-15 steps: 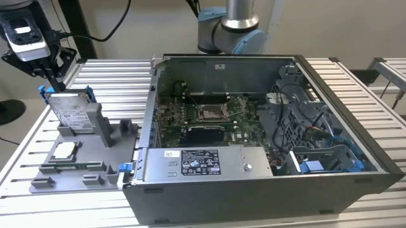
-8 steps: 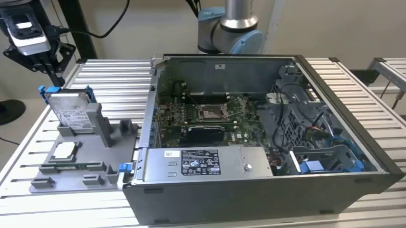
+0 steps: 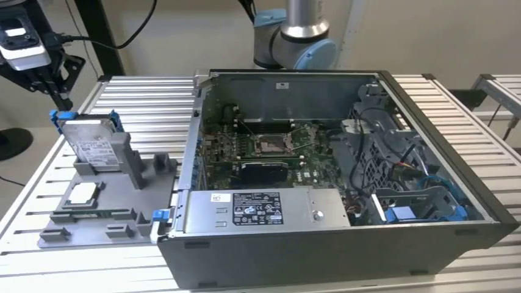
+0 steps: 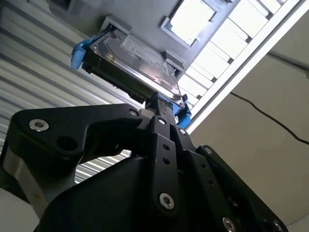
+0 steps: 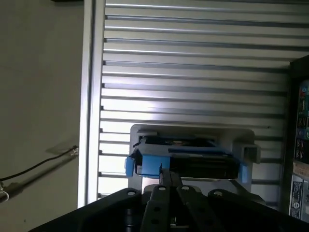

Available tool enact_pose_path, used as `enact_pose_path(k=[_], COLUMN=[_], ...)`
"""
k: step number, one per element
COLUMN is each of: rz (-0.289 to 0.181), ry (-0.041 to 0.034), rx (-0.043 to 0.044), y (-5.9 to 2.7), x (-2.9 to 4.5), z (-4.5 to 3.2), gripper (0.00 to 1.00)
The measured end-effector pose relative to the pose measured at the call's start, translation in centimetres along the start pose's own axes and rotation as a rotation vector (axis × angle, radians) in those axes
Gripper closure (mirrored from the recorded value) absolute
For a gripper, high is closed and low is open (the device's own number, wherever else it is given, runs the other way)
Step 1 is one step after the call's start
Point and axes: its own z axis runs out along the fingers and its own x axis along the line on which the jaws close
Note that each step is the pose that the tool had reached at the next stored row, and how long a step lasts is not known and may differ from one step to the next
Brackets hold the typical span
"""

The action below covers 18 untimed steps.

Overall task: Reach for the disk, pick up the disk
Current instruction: 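Reach for the disk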

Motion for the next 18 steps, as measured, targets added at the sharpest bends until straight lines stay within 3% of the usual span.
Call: enact_pose_path(k=[3, 18], rz=[-0.003, -0.006], ry=[-0.0002, -0.0003], rx=[0.0000, -0.0006], y=[0.02, 0.03], x=[0.62, 0.66], z=[0.03, 0.03], gripper=[1.00, 1.00])
